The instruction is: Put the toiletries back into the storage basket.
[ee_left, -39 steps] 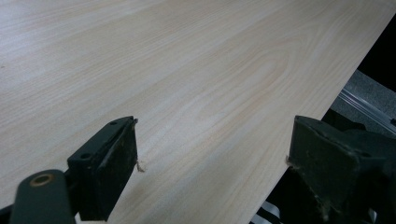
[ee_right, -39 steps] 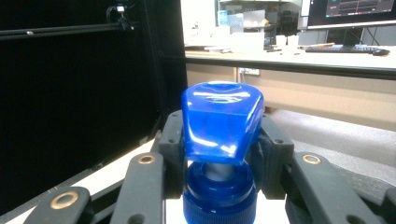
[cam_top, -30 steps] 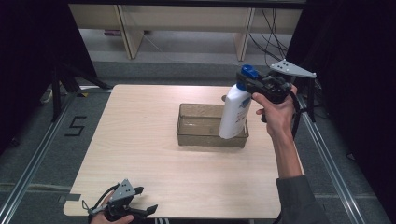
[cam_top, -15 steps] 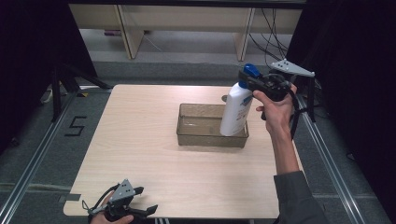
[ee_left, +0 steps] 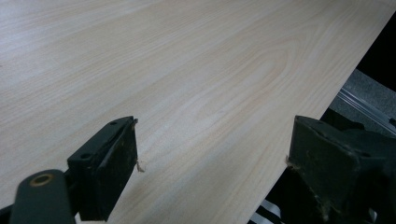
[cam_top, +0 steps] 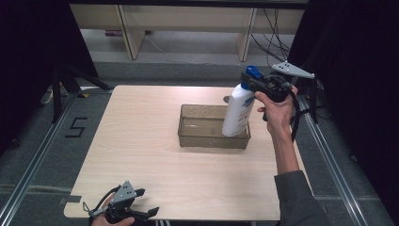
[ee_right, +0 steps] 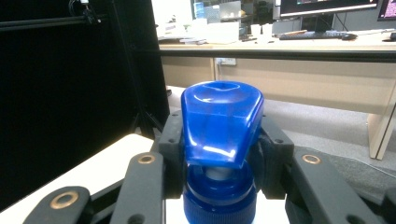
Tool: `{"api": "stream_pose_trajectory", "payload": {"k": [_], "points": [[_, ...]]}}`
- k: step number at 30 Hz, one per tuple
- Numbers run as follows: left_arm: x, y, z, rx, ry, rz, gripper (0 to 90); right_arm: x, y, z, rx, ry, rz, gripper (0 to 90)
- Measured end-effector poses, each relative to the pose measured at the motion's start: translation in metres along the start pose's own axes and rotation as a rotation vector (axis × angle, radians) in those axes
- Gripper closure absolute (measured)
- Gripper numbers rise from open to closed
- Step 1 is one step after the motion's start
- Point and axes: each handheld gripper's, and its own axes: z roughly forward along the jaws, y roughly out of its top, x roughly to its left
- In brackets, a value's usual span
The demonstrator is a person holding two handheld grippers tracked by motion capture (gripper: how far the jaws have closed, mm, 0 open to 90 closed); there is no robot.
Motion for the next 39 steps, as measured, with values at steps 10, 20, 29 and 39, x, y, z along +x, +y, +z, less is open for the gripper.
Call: {"api": "stream_pose_trajectory", "payload": {"k": [10,20,29,39], "points": [[0.0,0.0,0.0,0.005,0.0,0.007,15.1,0.0,-0.004,0.0,0.003,0.005,0.014,61.9],[0.0,0.0,0.0,0.003,-0.001,0.001,15.1,-0.006,-0.016,0.003,0.025,-0.003,0.006,61.9],[-0.001,0.0,0.001,0.0,0.004,-0.001,15.1,-0.004,-0.023,0.004,0.039,0.0,-0.006,61.9],[0.0,-0.001,0.001,0.0,0.004,-0.006,15.1,-0.004,-0.036,0.006,0.072,-0.006,-0.013,61.8]]}}
